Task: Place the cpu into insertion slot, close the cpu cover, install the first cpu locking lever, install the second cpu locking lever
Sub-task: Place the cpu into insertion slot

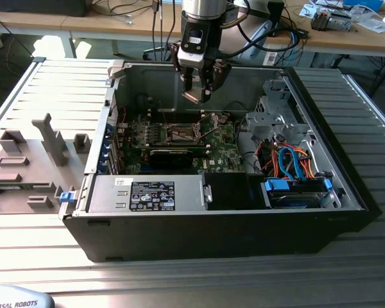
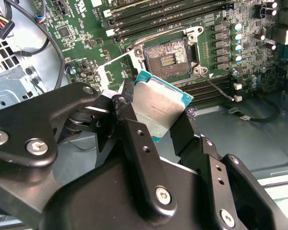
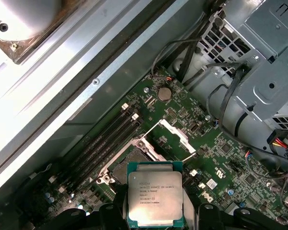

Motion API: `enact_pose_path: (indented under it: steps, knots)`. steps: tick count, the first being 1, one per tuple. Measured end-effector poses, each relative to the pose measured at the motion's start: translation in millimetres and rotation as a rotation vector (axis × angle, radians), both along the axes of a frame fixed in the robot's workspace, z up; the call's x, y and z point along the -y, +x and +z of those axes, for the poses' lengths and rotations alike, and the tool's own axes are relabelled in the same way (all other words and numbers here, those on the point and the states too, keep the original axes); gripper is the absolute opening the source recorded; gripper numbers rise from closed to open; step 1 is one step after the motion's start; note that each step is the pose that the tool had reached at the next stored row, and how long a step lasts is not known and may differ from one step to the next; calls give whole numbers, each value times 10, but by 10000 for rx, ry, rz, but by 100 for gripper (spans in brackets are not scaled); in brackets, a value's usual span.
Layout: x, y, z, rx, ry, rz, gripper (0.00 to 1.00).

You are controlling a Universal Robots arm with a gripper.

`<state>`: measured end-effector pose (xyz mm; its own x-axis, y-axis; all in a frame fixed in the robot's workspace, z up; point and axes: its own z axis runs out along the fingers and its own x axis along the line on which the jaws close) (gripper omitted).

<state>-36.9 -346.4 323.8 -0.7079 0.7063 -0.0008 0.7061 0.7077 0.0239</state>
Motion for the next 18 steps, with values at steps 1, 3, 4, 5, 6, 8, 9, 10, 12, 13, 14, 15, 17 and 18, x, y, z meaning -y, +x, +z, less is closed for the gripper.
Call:
enact_pose_path:
  steps: [1,3,4,5,6,8,9,10,12,13,14,15,17,18]
  knots:
    - [0,0,0,0,0,-7,54]
    - [0,0,0,0,-1,-26,54]
    - [0,0,0,0,-2,-32,54]
    - [0,0,0,0,-3,-38,54]
    - [0,0,0,0,-4,-44,54]
    - [0,0,0,0,-7,-62,54]
    - [0,0,0,0,-9,-67,54]
    - [0,0,0,0,-10,-72,54]
    - [0,0,0,0,-14,-80,54]
    - [0,0,0,0,-16,-87,54]
    - [0,0,0,0,-17,-92,54]
    - [0,0,0,0,-20,-102,54]
    - [0,0,0,0,-24,-124,54]
    - [0,0,0,0,-25,-133,54]
